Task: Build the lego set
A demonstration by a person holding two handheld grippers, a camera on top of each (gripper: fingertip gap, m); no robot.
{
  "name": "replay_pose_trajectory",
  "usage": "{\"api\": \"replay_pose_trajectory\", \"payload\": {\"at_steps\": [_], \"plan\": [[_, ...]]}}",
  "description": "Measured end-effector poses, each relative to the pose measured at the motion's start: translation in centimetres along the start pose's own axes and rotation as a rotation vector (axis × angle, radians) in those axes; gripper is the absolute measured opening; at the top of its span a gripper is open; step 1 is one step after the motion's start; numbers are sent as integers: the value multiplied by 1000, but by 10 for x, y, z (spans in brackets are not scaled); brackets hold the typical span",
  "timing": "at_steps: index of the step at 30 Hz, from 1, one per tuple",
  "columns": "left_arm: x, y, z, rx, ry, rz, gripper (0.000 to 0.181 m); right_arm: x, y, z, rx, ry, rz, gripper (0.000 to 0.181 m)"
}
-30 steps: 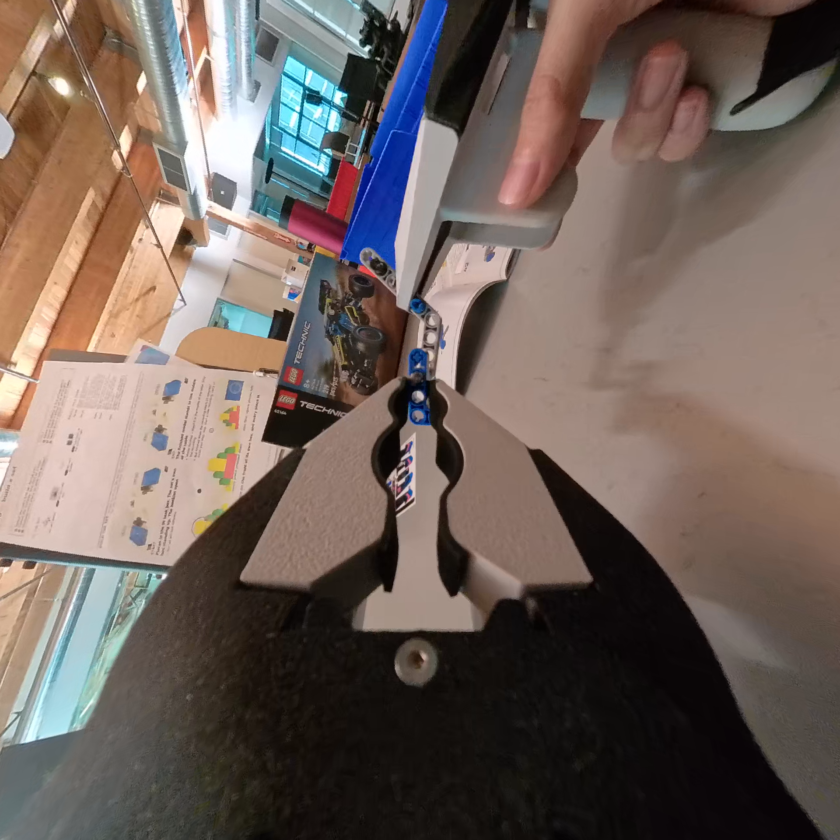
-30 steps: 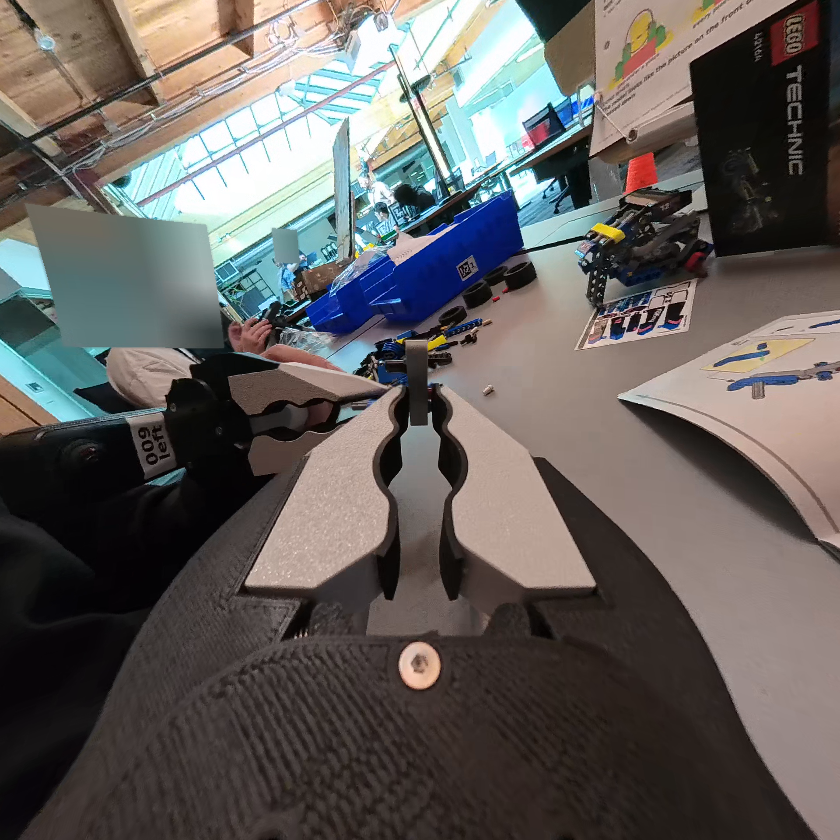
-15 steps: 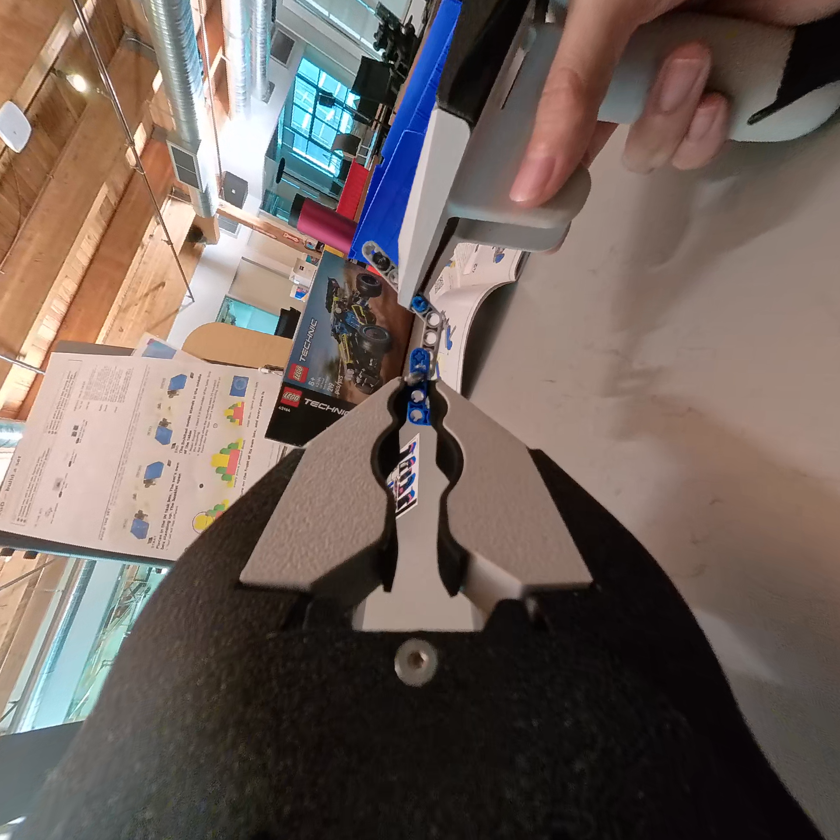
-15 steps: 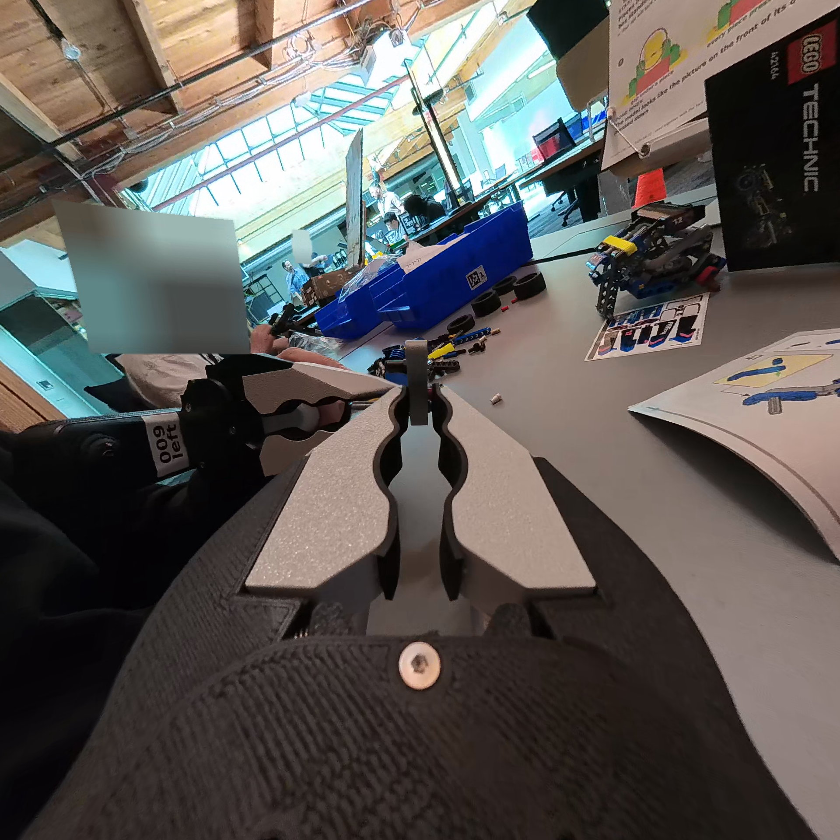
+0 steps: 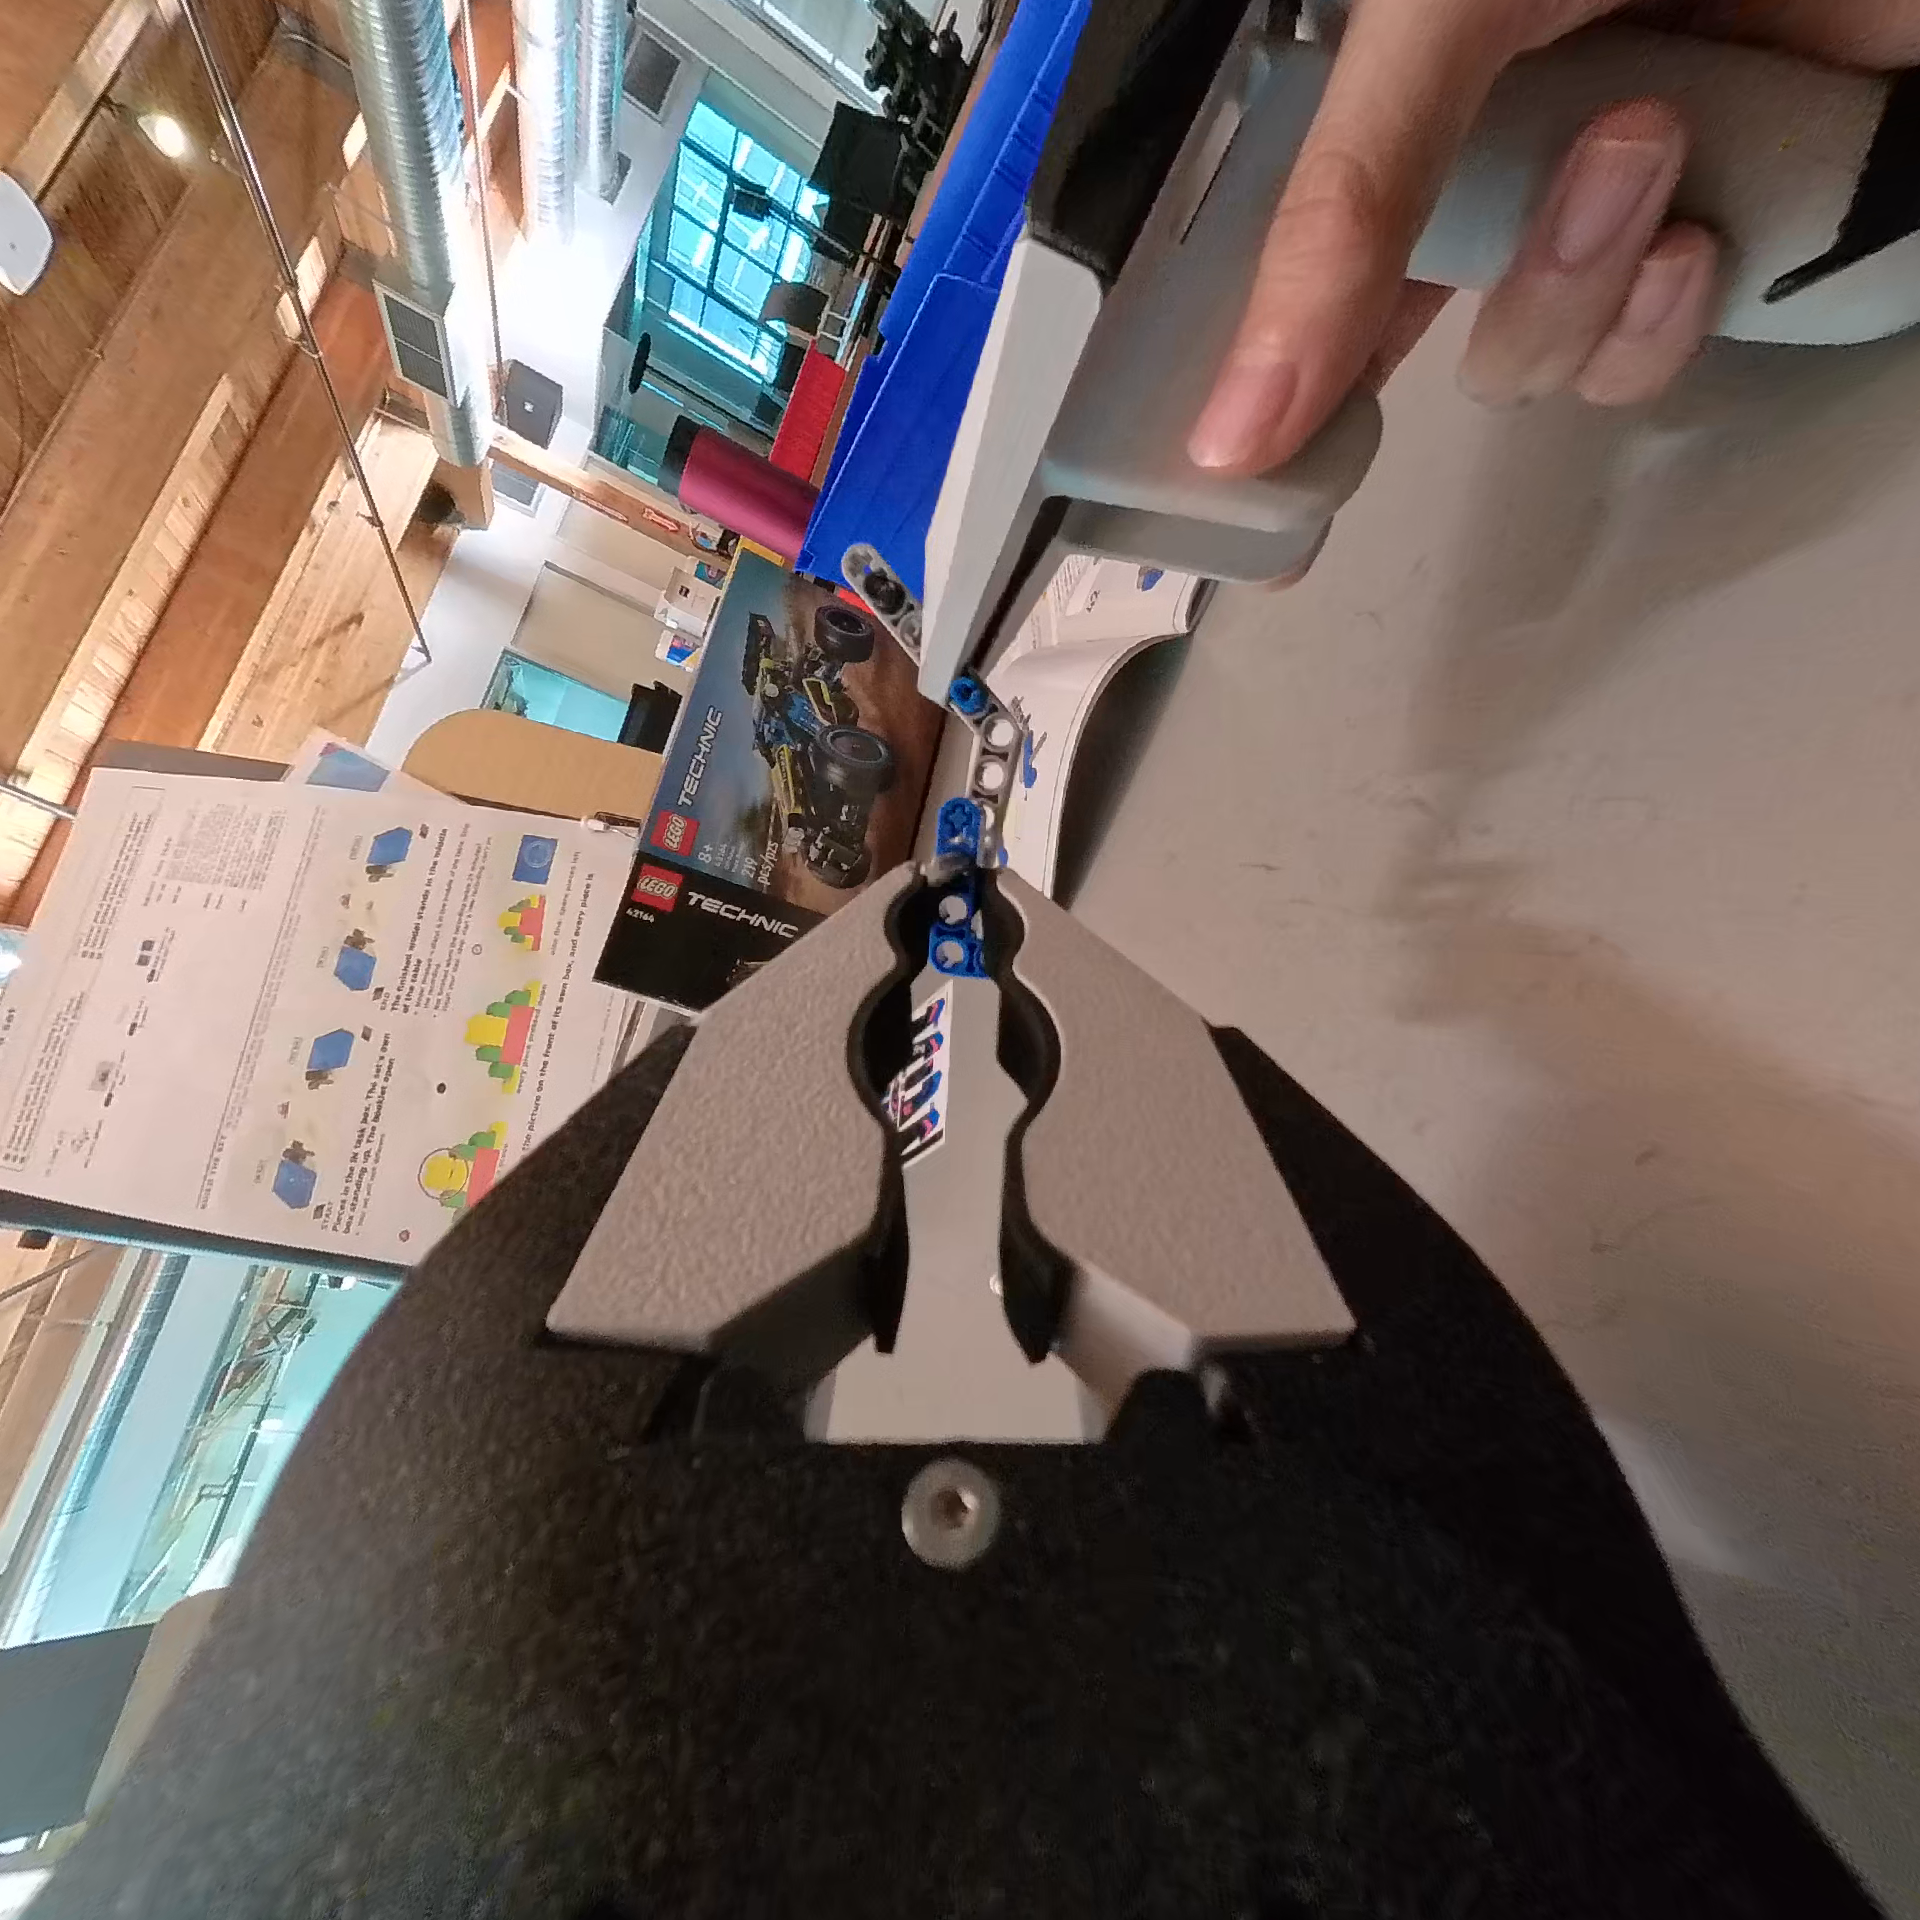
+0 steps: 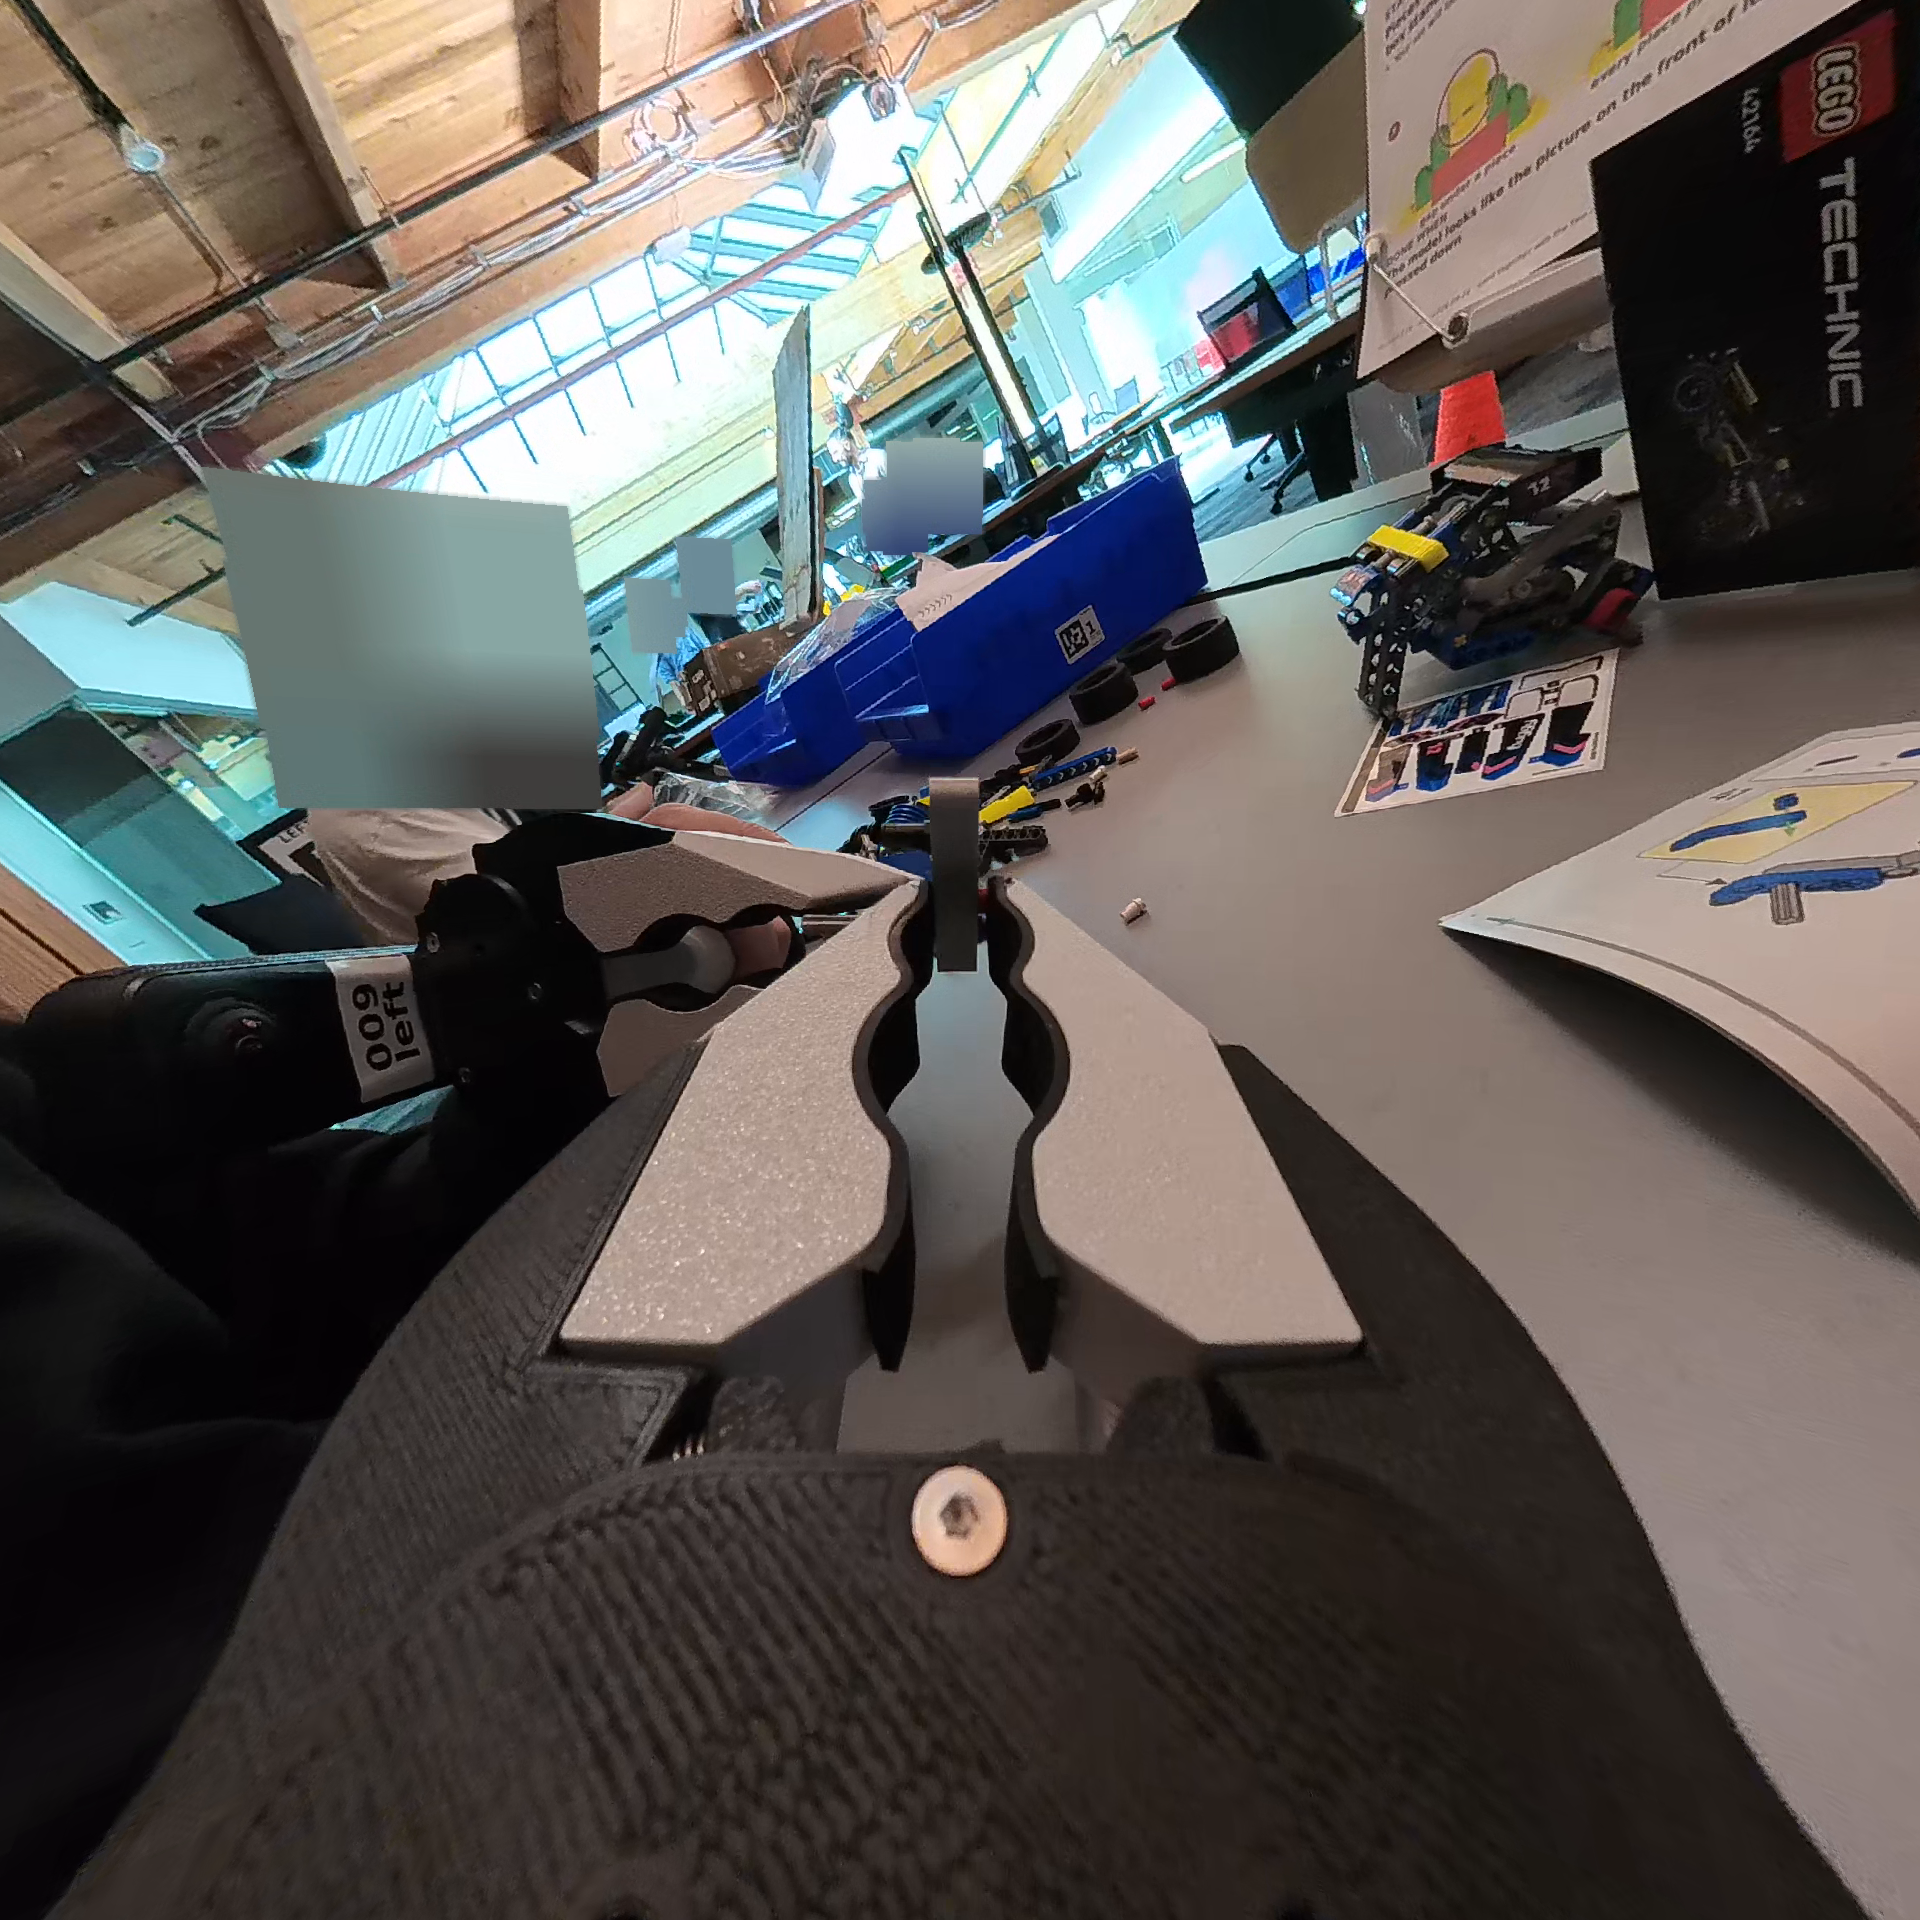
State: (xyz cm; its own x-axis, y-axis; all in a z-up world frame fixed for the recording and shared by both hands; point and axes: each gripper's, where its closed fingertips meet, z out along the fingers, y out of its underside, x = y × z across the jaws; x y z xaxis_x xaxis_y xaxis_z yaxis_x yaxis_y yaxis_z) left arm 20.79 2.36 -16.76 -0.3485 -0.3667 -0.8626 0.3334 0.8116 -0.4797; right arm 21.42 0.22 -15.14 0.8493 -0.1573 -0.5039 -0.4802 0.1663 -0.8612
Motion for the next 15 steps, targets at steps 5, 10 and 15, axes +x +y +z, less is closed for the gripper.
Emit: {"api": "replay_pose_trajectory", "payload": {"at_steps": [5, 10, 15], "plan": [[-1, -2, -1, 21, 11, -30, 8, 1, 0, -2, 4, -16, 32, 8], [0, -3, -3, 47, 44, -49, 15, 0, 1, -1, -7, -17, 32, 8], [4, -5, -4, 59, 90, -69, 20, 4, -1, -4, 13, -20, 76, 8]]}}
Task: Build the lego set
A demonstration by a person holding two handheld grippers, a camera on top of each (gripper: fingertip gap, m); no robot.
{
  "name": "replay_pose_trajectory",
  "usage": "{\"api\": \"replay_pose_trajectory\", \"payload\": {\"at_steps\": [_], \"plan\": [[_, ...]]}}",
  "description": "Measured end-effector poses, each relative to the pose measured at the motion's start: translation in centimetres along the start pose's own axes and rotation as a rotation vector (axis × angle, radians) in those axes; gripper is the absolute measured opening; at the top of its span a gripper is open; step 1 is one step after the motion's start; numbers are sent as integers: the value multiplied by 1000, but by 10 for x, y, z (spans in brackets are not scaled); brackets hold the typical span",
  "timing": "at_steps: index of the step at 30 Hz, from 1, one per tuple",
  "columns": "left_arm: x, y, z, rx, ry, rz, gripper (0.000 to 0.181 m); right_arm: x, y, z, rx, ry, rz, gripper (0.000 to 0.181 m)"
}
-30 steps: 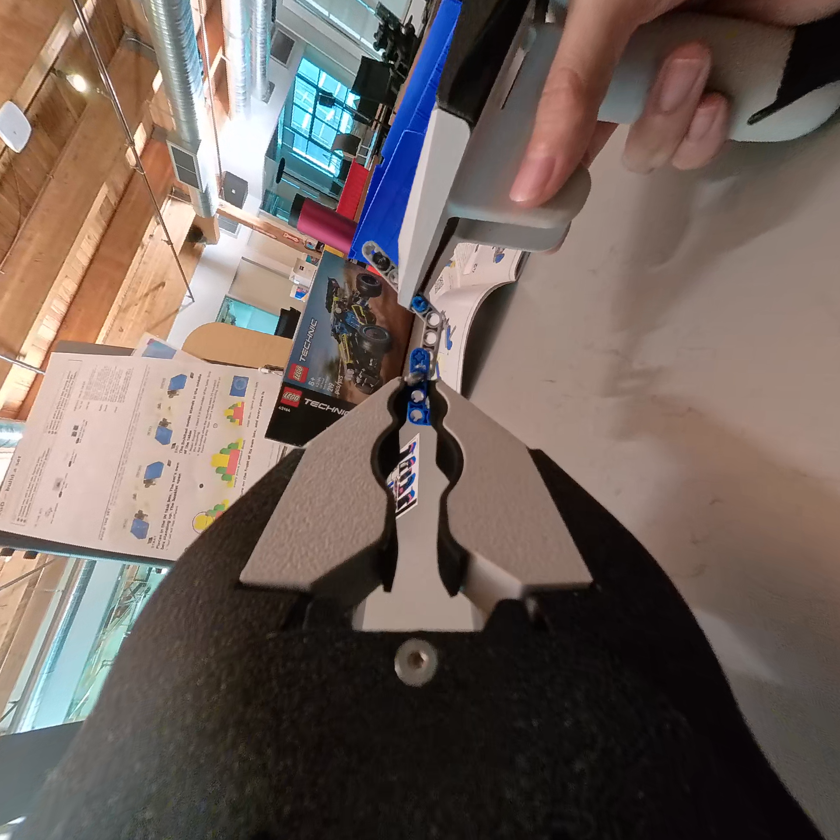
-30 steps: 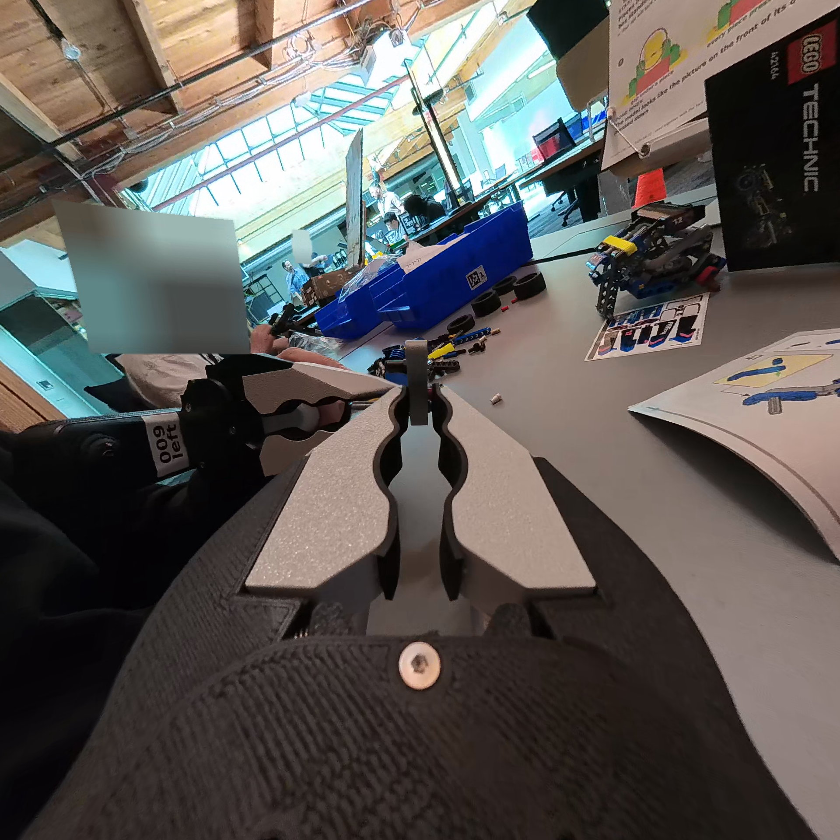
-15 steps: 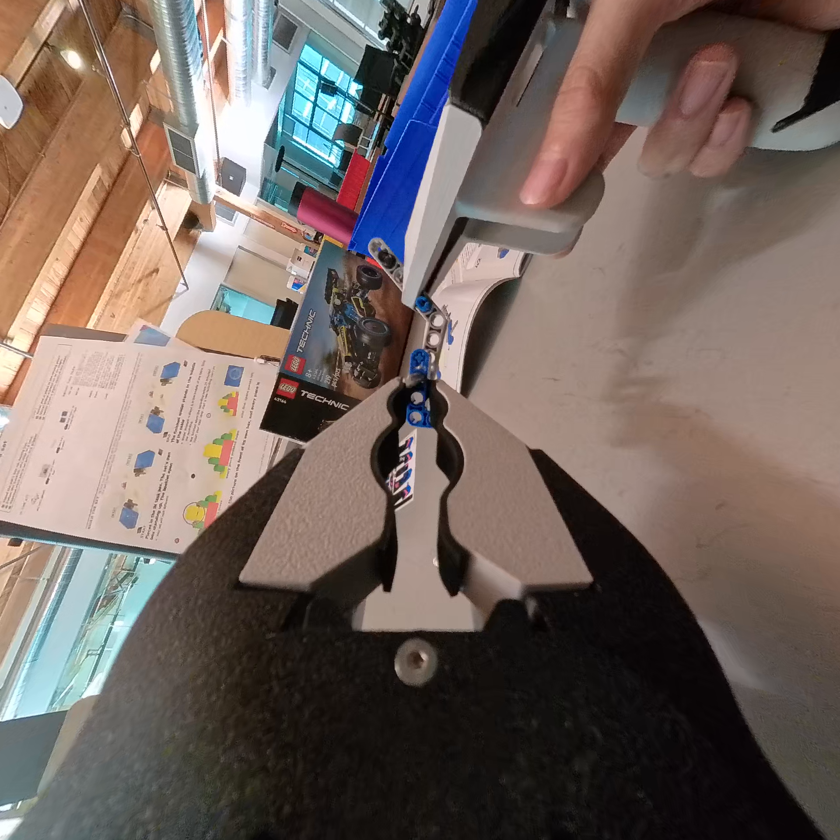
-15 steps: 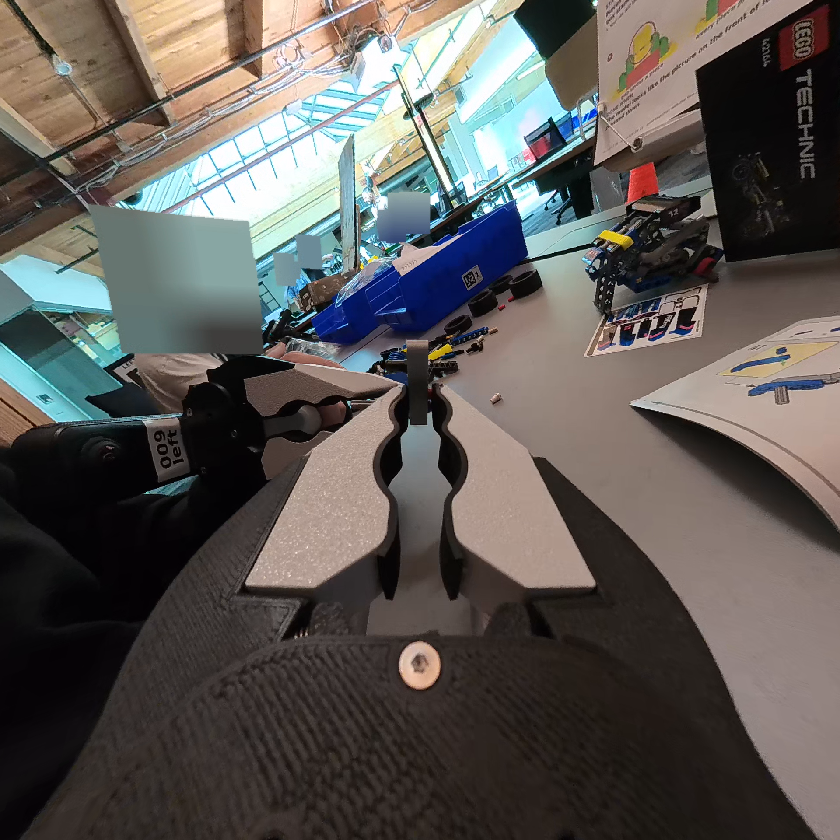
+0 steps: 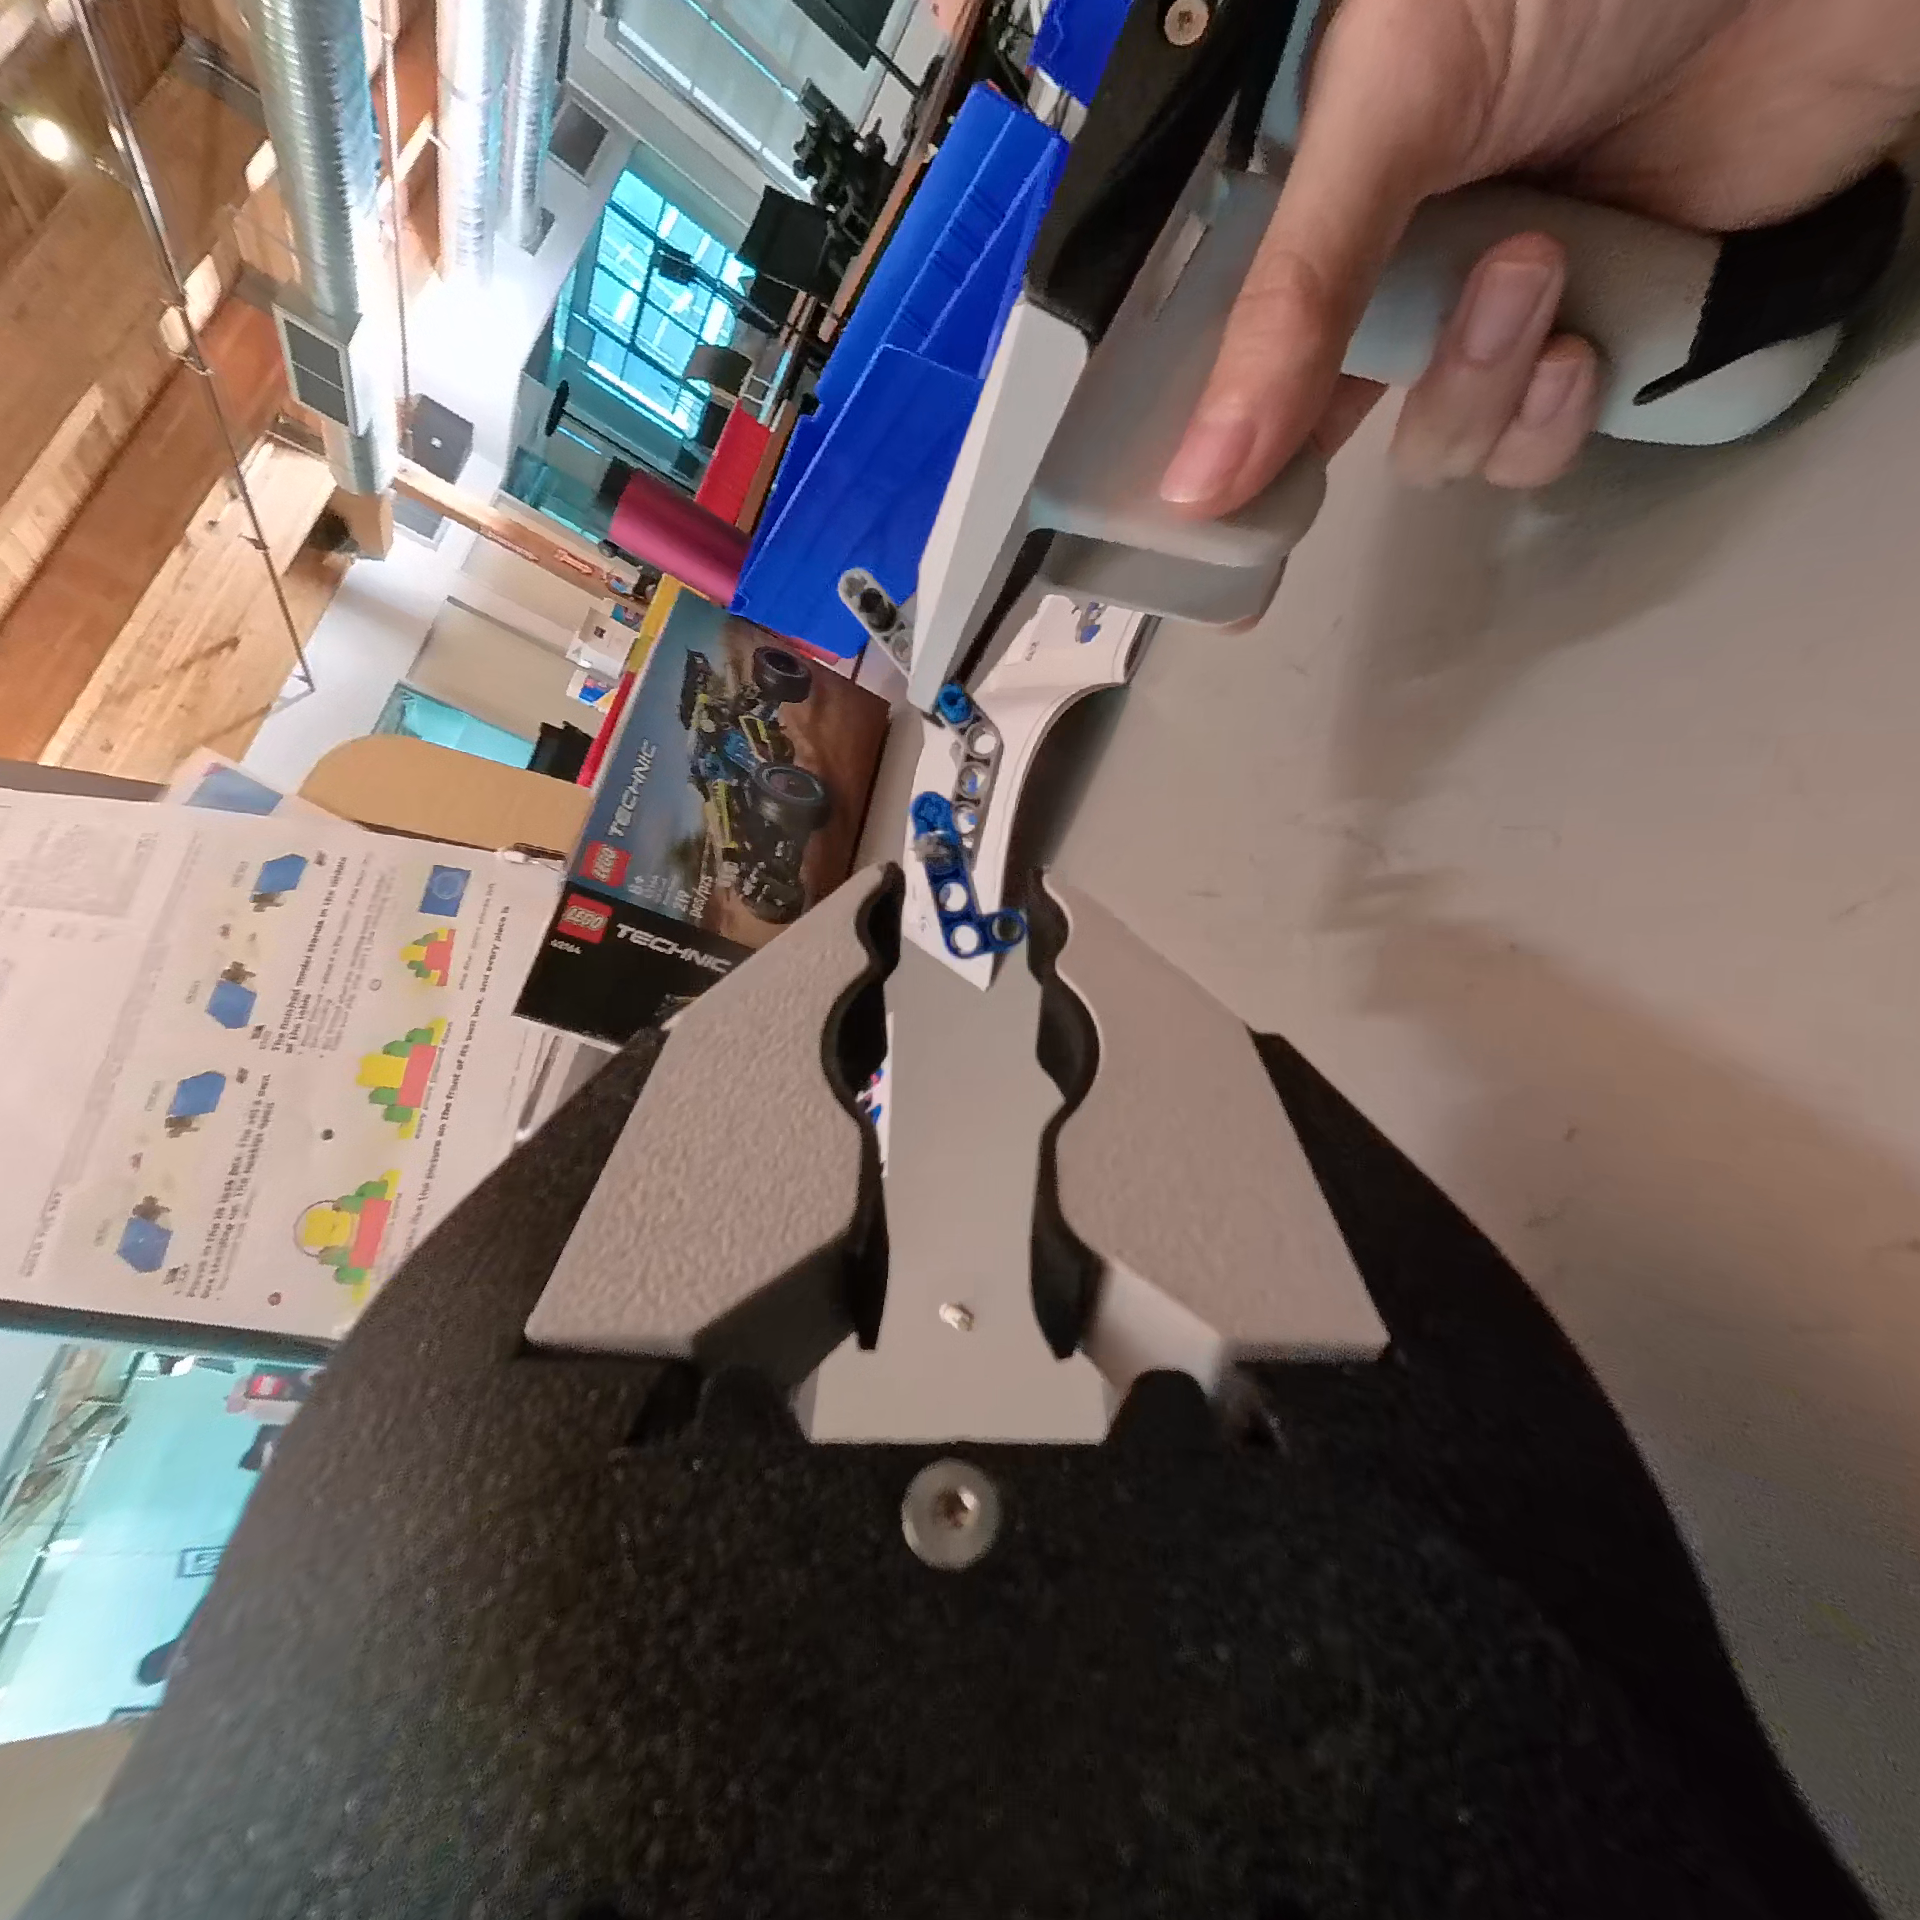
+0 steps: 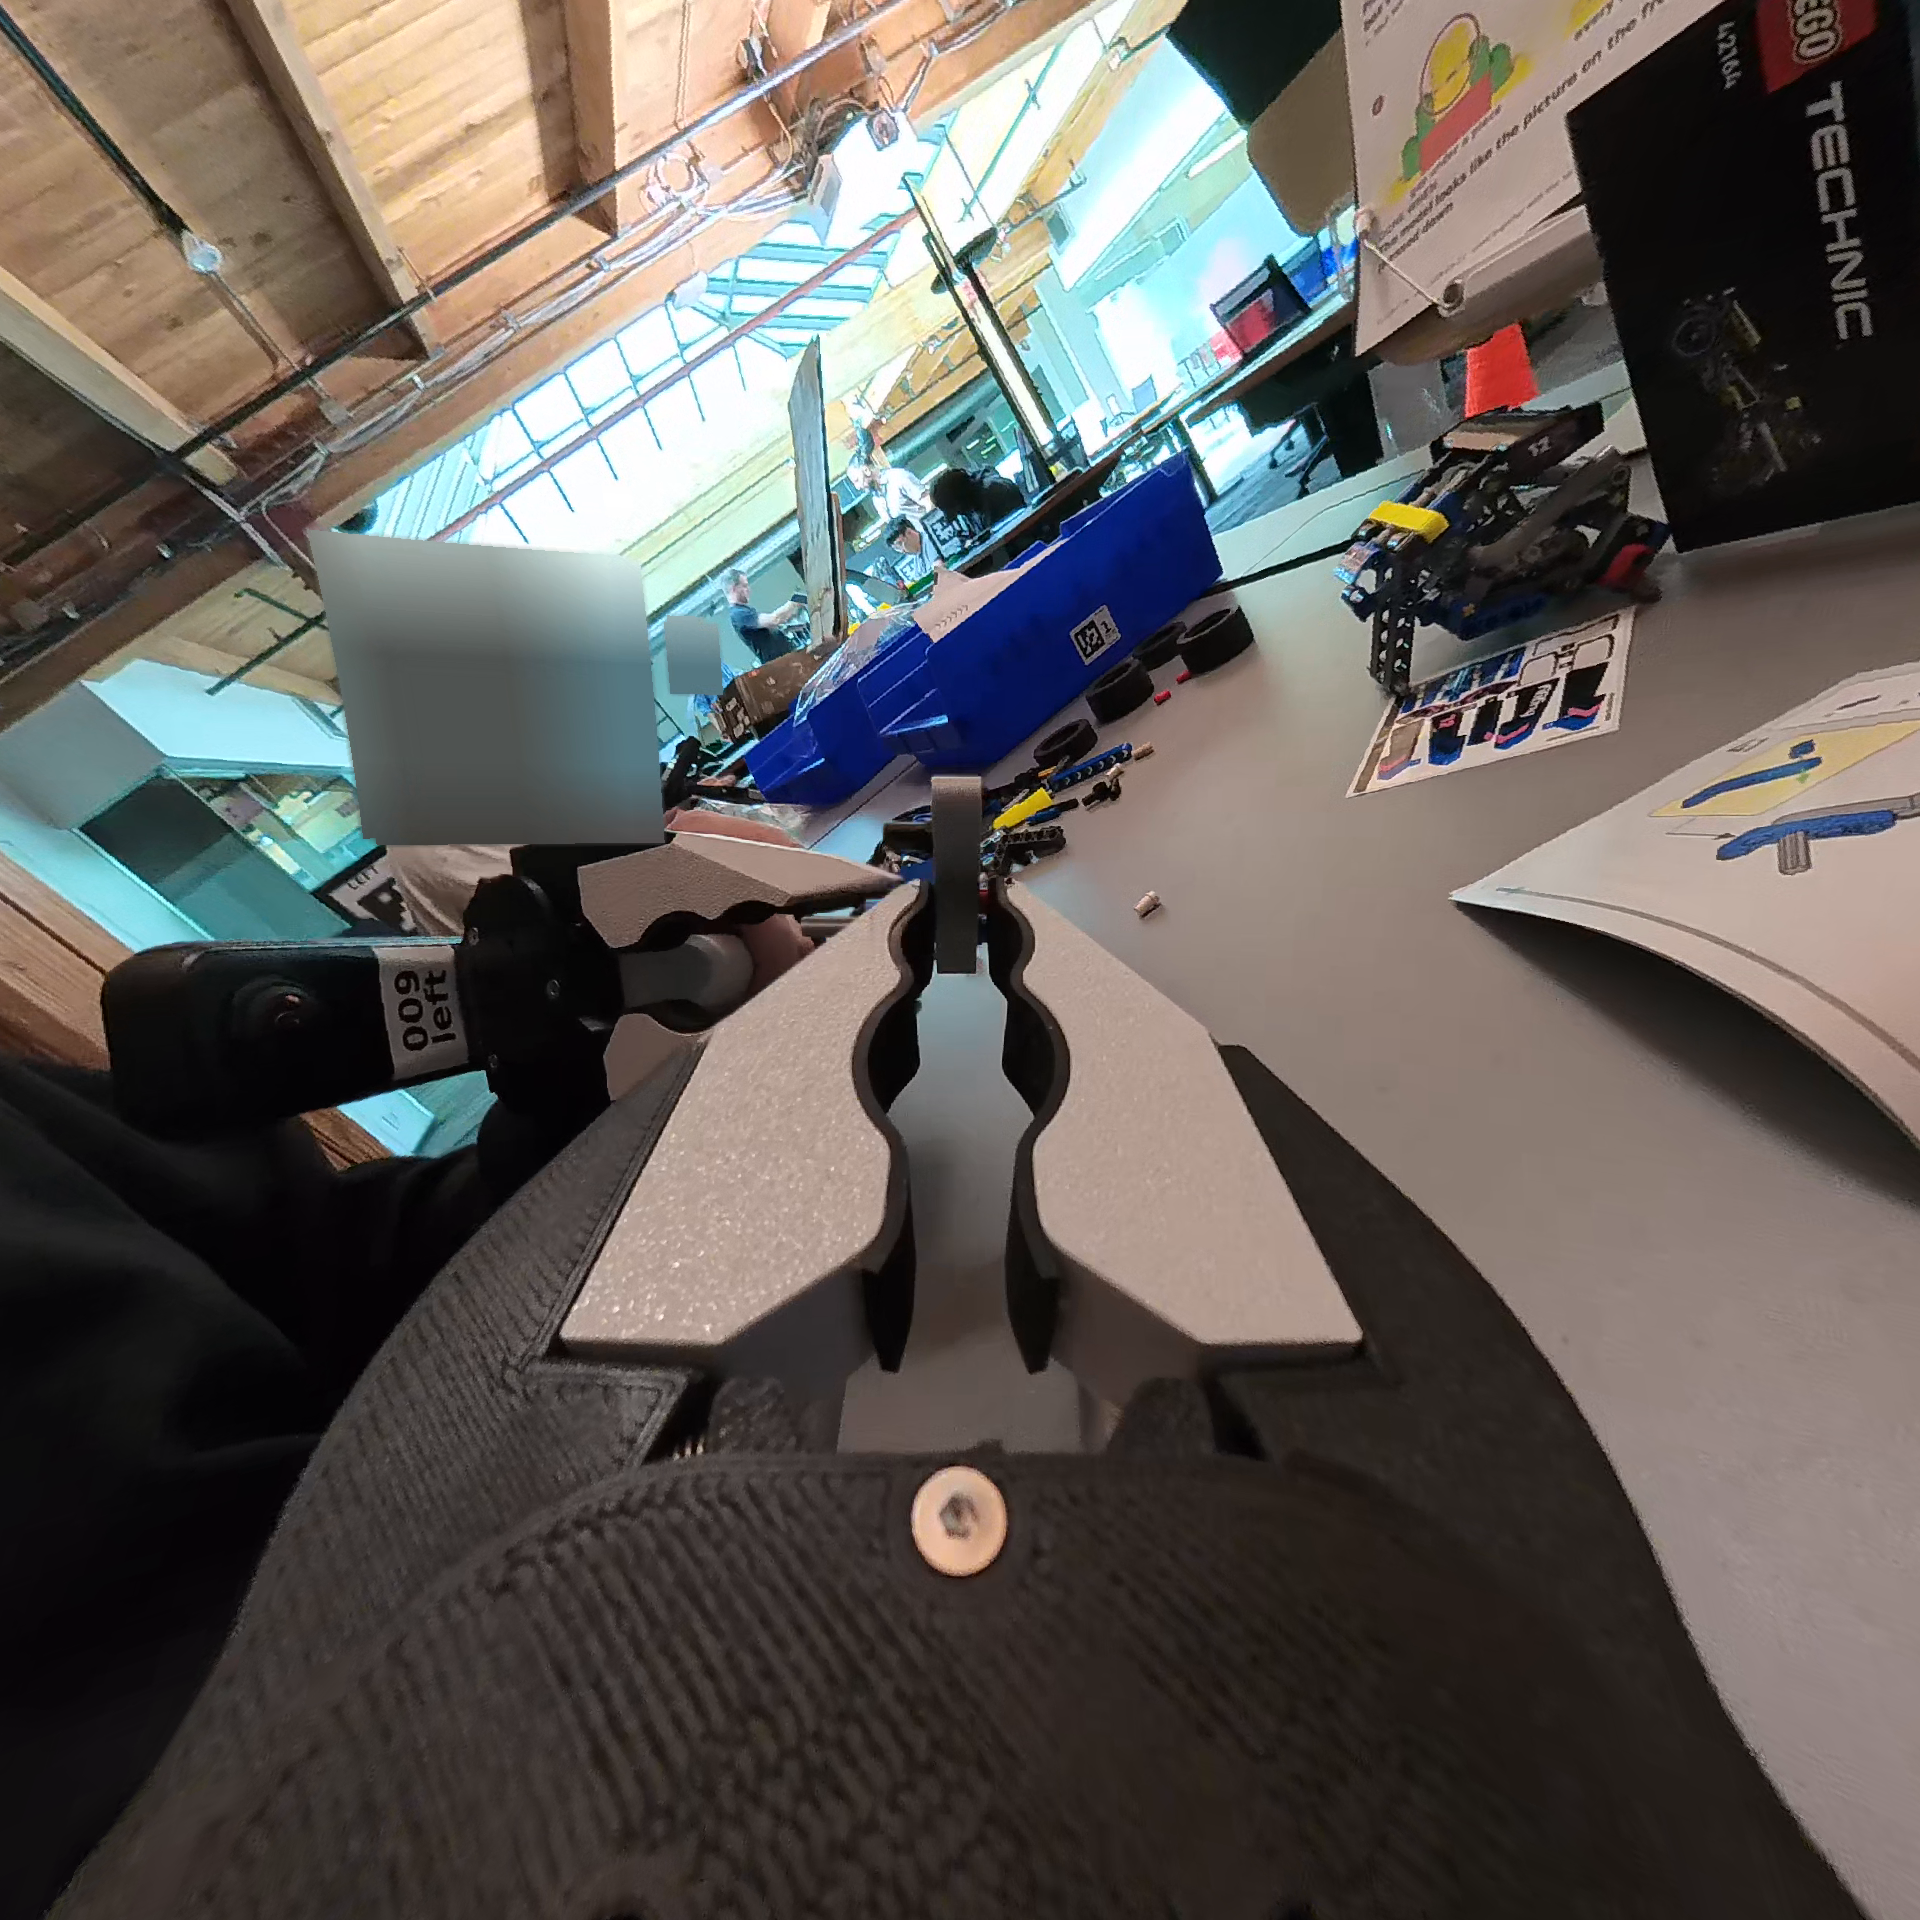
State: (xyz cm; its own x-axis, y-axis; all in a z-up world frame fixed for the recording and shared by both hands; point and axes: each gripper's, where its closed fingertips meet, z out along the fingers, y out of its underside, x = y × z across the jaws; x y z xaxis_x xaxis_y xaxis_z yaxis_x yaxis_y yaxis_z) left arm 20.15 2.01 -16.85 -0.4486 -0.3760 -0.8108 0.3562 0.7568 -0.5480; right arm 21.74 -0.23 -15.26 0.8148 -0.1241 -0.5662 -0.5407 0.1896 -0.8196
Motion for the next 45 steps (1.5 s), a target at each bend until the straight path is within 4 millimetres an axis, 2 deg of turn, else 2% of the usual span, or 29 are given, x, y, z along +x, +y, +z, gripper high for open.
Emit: {"api": "replay_pose_trajectory", "payload": {"at_steps": [6, 14, 20, 36, 45], "plan": [[0, 8, 2, -44, 12, -54, 14, 1, 0, 0, 2, -2, 15, 8], [-1, 7, 0, -29, 20, -56, 13, 2, 0, 0, 3, -2, 23, 8], [-6, 5, -2, 12, 36, -145, 12, 0, 2, 1, -13, -2, 7, 8], [-6, 5, -3, 12, 29, -161, 11, 1, 1, 1, -10, 5, 4, 8], [-7, 2, -4, 55, 52, -268, 9, 1, 2, 2, -11, 3, 6, 9]]}}
